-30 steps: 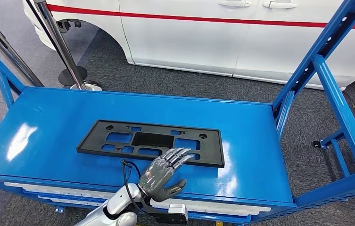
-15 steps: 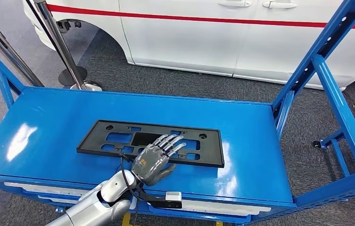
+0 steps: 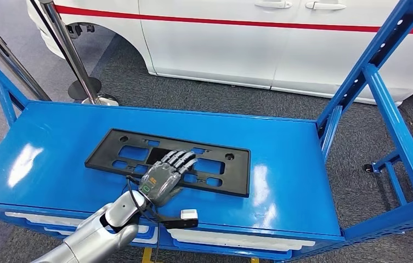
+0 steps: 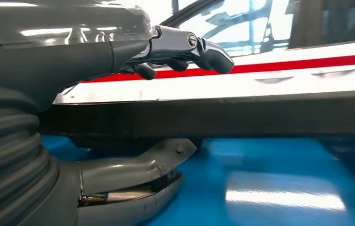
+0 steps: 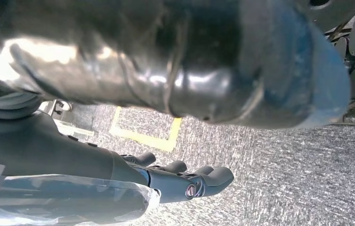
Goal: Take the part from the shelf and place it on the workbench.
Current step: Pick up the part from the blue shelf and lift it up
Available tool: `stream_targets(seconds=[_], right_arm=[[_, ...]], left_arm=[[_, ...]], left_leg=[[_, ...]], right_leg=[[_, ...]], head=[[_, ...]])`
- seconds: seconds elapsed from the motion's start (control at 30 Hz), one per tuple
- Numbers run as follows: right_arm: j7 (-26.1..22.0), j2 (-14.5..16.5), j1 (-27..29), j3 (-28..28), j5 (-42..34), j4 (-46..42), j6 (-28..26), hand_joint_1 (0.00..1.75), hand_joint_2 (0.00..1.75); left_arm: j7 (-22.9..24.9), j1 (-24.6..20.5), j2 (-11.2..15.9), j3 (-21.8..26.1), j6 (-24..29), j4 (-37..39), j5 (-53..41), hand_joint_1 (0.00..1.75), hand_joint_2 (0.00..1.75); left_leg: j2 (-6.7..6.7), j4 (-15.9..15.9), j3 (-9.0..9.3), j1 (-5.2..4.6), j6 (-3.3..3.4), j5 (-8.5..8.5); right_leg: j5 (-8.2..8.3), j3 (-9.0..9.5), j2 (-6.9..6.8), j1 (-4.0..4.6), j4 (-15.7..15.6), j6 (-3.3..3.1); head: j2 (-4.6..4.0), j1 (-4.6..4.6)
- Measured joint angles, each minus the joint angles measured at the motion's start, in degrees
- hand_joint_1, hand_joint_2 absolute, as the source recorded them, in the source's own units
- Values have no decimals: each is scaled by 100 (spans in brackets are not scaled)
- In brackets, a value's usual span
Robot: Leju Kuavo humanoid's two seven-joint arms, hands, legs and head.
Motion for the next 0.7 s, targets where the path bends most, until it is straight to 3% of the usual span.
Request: stream_targets(seconds=[0.4, 0.43, 0.47, 0.57, 0.6, 0.7], right_arm=[[2, 0, 1, 0, -39, 0, -34, 0, 0], [2, 0, 1, 0, -39, 0, -36, 0, 0], [3, 0, 1, 0, -40, 0, -37, 0, 0], [4, 0, 1, 0, -40, 1, -39, 0, 0], [5, 0, 1, 0, -40, 1, -41, 0, 0], [11, 0, 1, 0, -40, 0, -54, 0, 0]], left_arm=[[10, 17, 70, 293, -1, 233, 84, 0, 175], [10, 17, 70, 300, -1, 240, 84, 6, 175], [10, 17, 70, 305, -1, 246, 84, 37, 175], [10, 17, 70, 309, -3, 259, 85, 161, 175], [10, 17, 70, 311, -4, 262, 86, 175, 175], [4, 22, 69, 328, 13, 281, 101, 175, 175]], left_leg=[[-1, -3, 3, 0, 0, 0], [0, -3, 6, 0, 0, 0], [0, -3, 8, 0, 0, 0], [-1, -3, 14, 0, 0, 0], [-1, -3, 16, 0, 0, 0], [-1, -3, 19, 0, 0, 0]], right_leg=[[0, 18, 0, 0, 1, 0], [0, 21, 0, 0, 1, 0], [0, 23, 0, 0, 0, 0], [0, 29, 0, 0, 0, 0], [0, 31, 0, 0, 0, 0], [0, 35, 0, 0, 0, 0]], head=[[1, 0], [1, 0], [0, 0], [0, 0], [0, 0], [-1, 0]])
